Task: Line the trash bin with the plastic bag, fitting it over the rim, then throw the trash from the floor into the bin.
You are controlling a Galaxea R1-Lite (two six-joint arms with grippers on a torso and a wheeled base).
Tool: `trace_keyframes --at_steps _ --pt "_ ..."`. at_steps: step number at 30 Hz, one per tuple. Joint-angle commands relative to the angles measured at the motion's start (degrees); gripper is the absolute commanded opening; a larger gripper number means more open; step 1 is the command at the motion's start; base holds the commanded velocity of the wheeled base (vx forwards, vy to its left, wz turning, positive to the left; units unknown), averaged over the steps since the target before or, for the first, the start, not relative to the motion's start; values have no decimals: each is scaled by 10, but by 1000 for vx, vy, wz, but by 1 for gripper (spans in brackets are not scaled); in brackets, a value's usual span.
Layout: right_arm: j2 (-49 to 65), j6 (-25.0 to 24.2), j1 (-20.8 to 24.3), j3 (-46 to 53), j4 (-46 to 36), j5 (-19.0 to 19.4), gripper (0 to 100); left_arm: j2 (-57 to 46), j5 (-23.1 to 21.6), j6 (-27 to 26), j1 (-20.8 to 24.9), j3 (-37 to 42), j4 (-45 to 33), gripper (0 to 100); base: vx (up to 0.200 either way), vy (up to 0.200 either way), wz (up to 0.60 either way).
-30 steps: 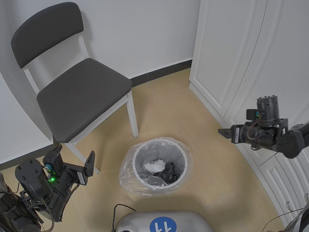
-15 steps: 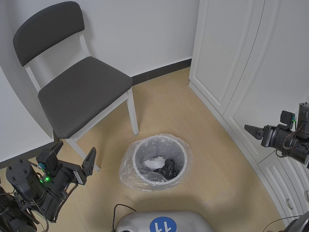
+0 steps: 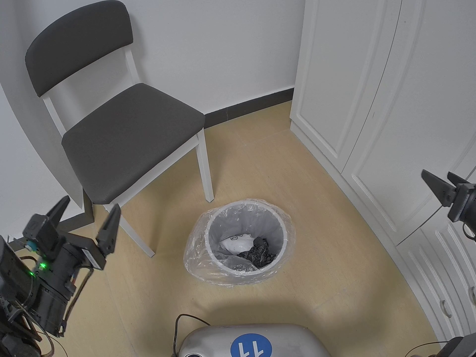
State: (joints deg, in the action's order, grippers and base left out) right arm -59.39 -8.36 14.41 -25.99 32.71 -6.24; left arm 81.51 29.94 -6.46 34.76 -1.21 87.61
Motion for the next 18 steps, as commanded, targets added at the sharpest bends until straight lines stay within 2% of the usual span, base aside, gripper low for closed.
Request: trace_keyframes --at_steps 1,4,6,9,10,11,12,14,18 --pt "173 7 -3 45 -42 -31 100 -120 -4 -42 -72 -27 -7 100 0 0 0" --pt "233 5 -3 50 -76 -34 100 -140 -5 -50 -98 -35 -14 100 0 0 0" --pt "285 6 -7 53 -106 -51 100 -151 -4 -52 -107 -38 -20 100 0 0 0" --pt "358 7 -30 52 -161 -68 100 -171 -4 -51 -113 -38 -21 100 0 0 0" --pt "389 7 -52 52 -192 -64 100 -181 -4 -51 -116 -38 -22 100 0 0 0" --pt "392 7 -54 53 -194 -64 100 -182 -4 -51 -116 -38 -22 100 0 0 0" --pt "427 7 -89 54 -224 -59 100 -196 -4 -52 -123 -38 -26 100 0 0 0" --pt "454 6 -116 53 -246 -53 100 -209 -4 -52 -130 -42 -35 100 0 0 0" --pt "505 6 -141 56 -282 -16 100 -239 -5 -51 -157 -46 -53 100 0 0 0"
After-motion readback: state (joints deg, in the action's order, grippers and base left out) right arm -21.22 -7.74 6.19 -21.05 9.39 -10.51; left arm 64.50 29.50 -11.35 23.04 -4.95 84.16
